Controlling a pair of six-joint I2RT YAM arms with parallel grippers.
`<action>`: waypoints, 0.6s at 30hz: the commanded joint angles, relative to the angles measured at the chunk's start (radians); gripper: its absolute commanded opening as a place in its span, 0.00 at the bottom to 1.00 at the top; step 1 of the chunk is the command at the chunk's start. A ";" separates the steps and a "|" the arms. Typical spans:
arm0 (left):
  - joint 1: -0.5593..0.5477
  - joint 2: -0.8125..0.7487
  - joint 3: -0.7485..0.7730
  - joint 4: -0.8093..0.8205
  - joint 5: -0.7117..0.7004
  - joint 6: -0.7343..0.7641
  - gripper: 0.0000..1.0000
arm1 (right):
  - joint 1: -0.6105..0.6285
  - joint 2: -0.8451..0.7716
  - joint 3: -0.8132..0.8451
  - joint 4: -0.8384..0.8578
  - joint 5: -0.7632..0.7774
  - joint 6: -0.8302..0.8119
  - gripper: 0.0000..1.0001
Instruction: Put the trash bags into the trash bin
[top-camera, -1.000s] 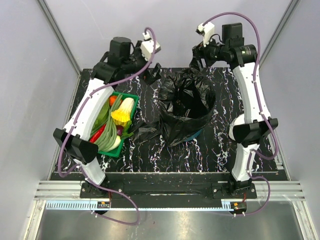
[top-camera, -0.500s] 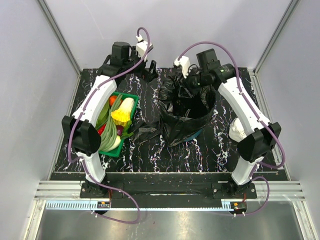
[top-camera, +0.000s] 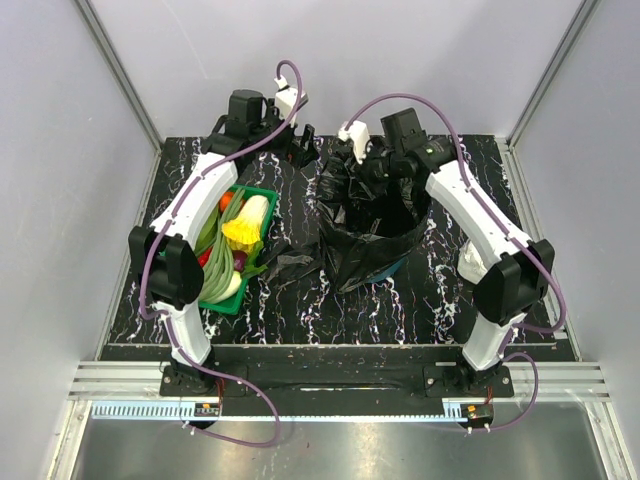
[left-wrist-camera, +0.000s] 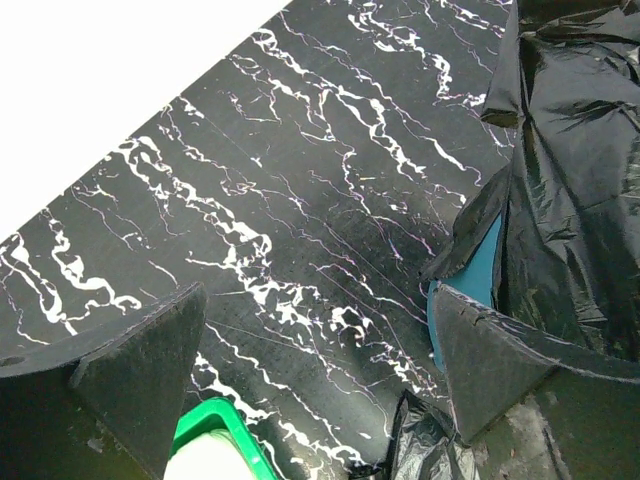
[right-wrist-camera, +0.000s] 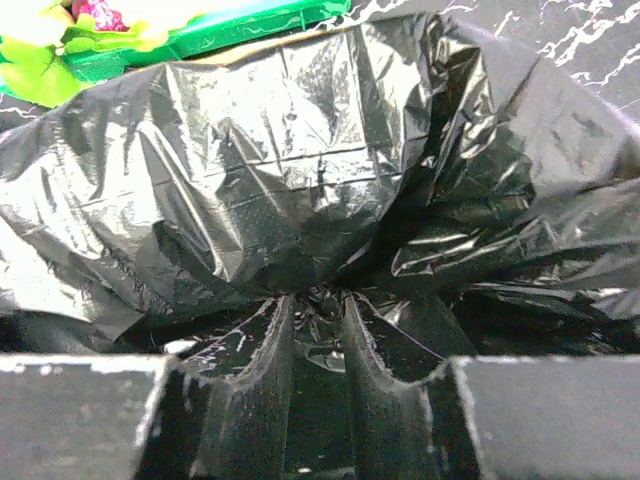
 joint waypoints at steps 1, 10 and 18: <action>-0.001 -0.001 -0.023 0.086 0.025 -0.026 0.99 | 0.015 0.010 -0.077 0.114 -0.011 0.036 0.30; -0.001 -0.040 -0.065 0.101 -0.001 0.000 0.99 | 0.015 -0.033 -0.313 0.312 -0.022 0.071 0.26; -0.001 -0.052 -0.085 0.096 0.006 0.011 0.99 | 0.013 -0.008 -0.345 0.320 0.012 0.030 0.25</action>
